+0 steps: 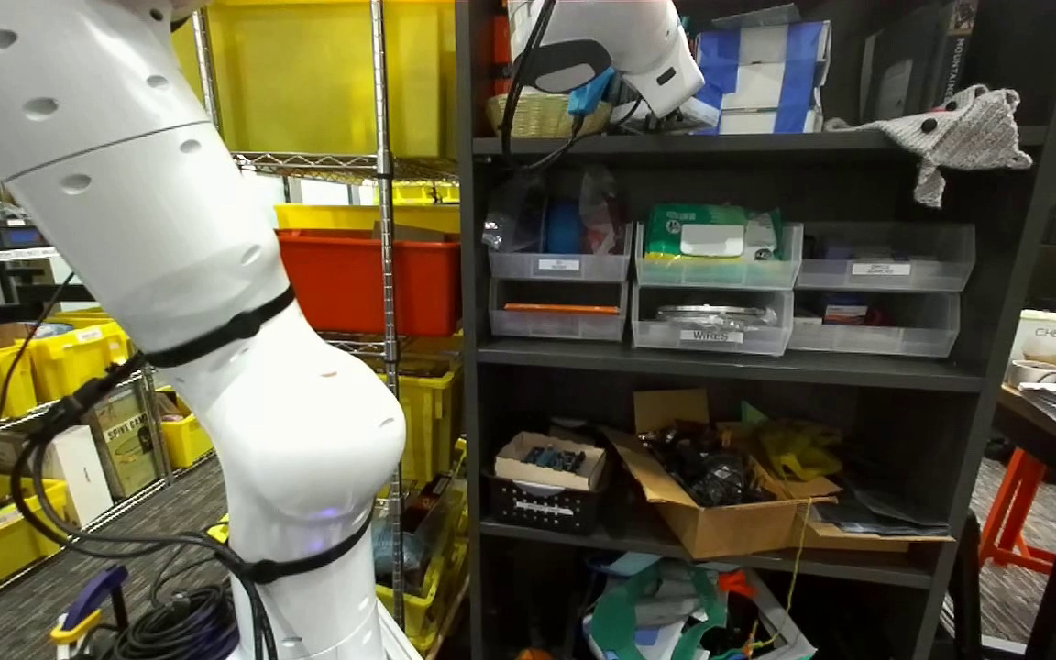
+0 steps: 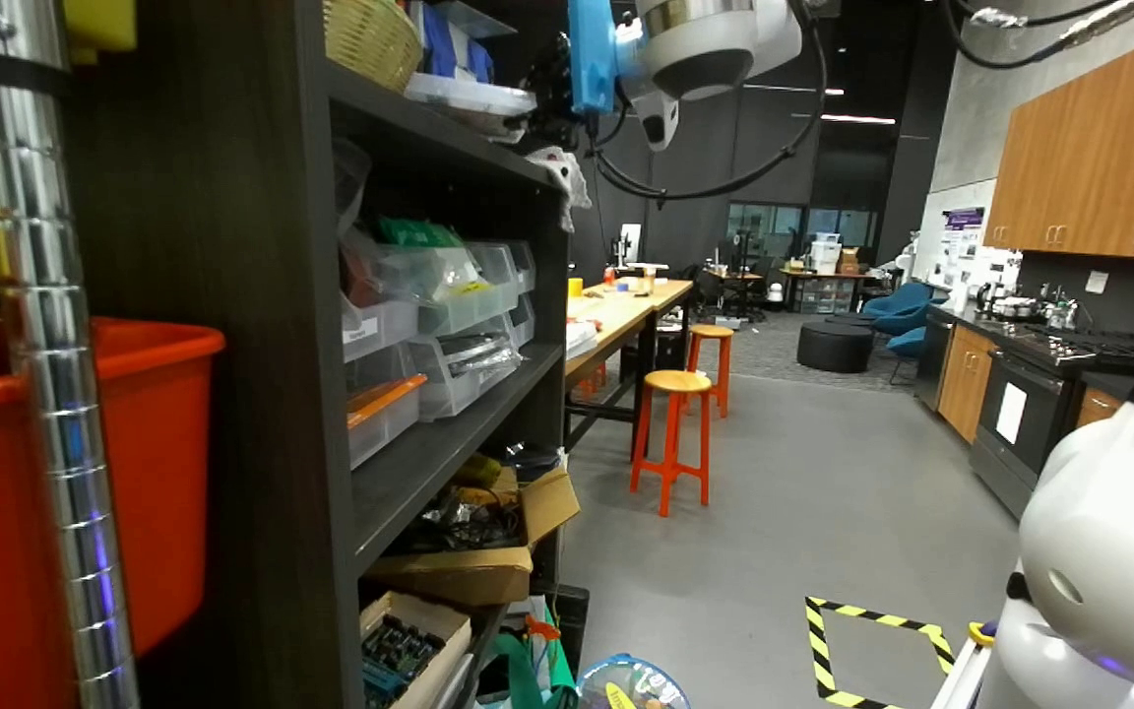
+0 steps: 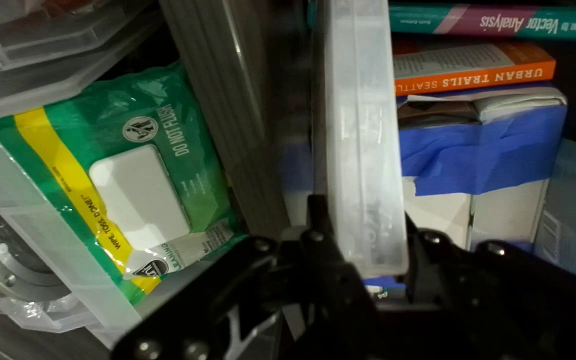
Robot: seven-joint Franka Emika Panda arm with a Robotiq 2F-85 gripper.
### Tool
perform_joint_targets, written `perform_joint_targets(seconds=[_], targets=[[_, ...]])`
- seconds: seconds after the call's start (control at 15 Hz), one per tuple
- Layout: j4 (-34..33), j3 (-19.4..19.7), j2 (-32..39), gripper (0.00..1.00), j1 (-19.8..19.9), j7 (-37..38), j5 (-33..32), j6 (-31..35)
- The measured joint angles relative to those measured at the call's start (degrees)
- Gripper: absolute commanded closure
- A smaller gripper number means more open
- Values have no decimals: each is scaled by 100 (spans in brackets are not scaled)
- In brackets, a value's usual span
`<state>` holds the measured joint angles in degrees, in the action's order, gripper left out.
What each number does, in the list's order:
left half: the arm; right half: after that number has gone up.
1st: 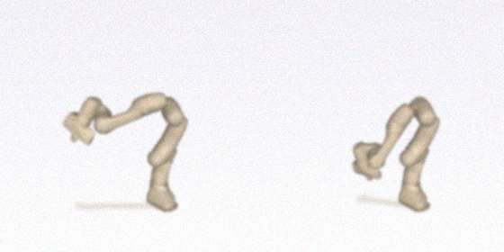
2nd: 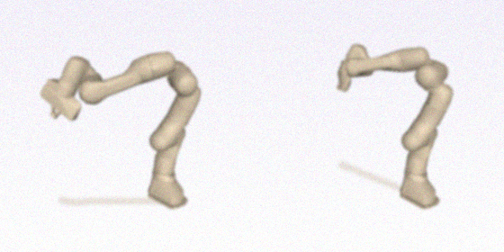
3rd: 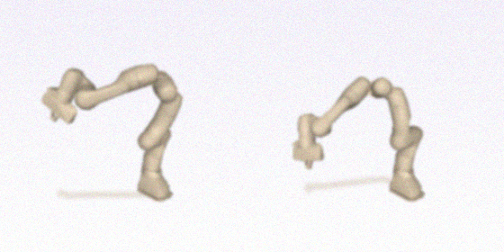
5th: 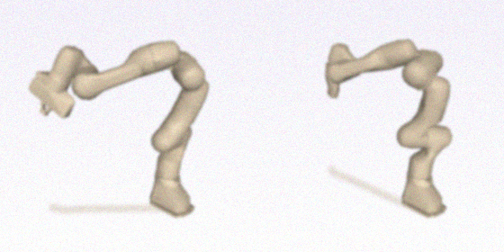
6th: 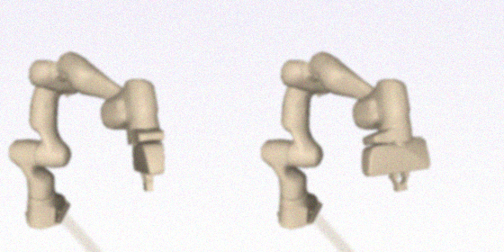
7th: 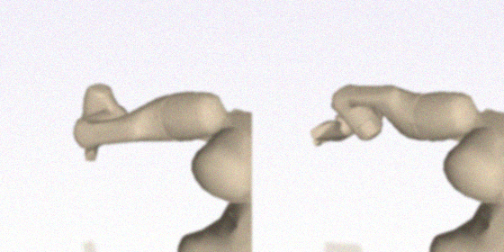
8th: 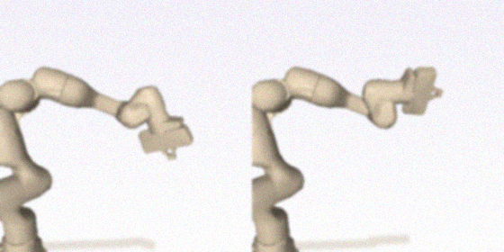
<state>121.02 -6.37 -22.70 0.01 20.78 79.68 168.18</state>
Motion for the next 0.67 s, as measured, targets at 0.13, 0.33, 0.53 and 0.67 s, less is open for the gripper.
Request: perform_joint_targets(seconds=[0.13,0.33,0.53,0.67], targets=[[-23,59,-80,93,-1,-105,219,-68],[-22,248,-273,93,-2,-278,586,-313],[-19,523,-469,93,2,-401,925,-573],[-17,729,-571,93,9,-442,1100,-727]])
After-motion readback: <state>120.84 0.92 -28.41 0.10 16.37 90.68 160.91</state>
